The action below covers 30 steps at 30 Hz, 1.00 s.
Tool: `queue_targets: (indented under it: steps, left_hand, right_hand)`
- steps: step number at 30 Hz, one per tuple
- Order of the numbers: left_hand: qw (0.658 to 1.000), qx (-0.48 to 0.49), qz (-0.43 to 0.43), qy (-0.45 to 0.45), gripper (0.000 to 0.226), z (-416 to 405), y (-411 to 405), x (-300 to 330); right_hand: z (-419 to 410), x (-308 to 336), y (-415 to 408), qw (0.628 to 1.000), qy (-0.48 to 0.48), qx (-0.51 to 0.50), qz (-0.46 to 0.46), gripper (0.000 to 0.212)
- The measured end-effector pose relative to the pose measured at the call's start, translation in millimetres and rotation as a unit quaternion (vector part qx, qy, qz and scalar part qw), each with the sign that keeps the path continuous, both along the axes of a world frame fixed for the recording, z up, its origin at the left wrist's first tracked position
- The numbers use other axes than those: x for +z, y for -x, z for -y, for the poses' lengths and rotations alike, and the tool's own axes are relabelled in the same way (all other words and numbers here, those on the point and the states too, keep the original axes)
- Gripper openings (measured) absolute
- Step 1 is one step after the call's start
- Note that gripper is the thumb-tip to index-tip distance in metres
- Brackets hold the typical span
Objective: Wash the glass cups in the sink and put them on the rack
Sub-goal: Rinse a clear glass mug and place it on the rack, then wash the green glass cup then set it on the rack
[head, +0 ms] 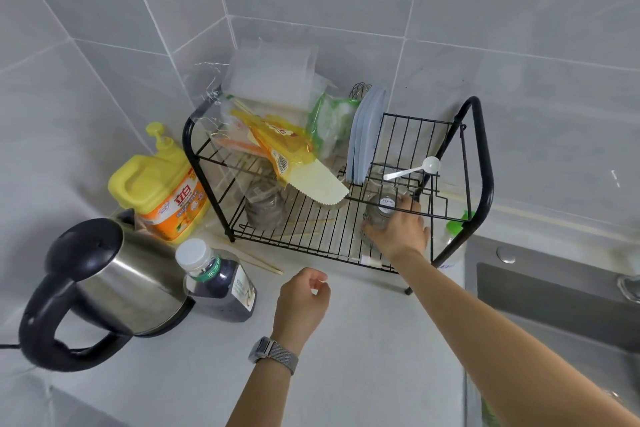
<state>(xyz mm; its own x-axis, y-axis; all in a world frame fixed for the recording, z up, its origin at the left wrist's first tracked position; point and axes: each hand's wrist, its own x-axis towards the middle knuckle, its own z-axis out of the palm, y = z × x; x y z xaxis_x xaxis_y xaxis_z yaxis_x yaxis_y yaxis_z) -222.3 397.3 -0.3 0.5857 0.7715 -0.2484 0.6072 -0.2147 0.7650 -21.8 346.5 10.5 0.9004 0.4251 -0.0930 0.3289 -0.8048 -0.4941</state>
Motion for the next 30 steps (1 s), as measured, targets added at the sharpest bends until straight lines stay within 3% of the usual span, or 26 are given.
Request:
queue_targets:
  steps: [3,6,9,13,18,22,30]
  left_hand:
    - [1.000,-0.002,0.001,0.000,0.017,0.9,2.9,1.0]
    - [1.000,-0.005,0.002,0.004,0.015,2.4,4.1,1.8]
    - [1.000,-0.004,-0.004,0.010,0.014,4.0,5.0,2.4]
    - [1.000,-0.010,-0.014,0.011,0.016,7.6,4.5,3.9]
    - [0.998,-0.056,-0.033,0.003,0.015,26.9,-1.3,5.6]
    - [0.993,-0.111,-0.046,-0.006,0.014,54.7,-21.6,8.5]
    - [0.958,-0.265,-0.079,-0.071,0.023,142.8,-79.1,15.4]
  right_hand:
    - [0.9,3.3,3.7,0.998,0.039,0.027,0.041,0.105]
    - [4.2,6.9,16.0,0.983,0.097,0.095,0.120,0.092]
    - [13.9,8.1,44.3,0.975,-0.040,0.160,0.151,0.067]
    - [38.9,9.3,91.0,0.968,-0.145,0.205,0.022,0.046]
    - [109.8,-19.6,107.0,0.980,-0.144,0.128,-0.048,0.036]
    - [177.9,-34.6,92.8,0.992,-0.104,0.046,-0.056,0.039]
    - [283.8,-39.3,58.1,0.997,-0.019,-0.027,-0.075,0.037]
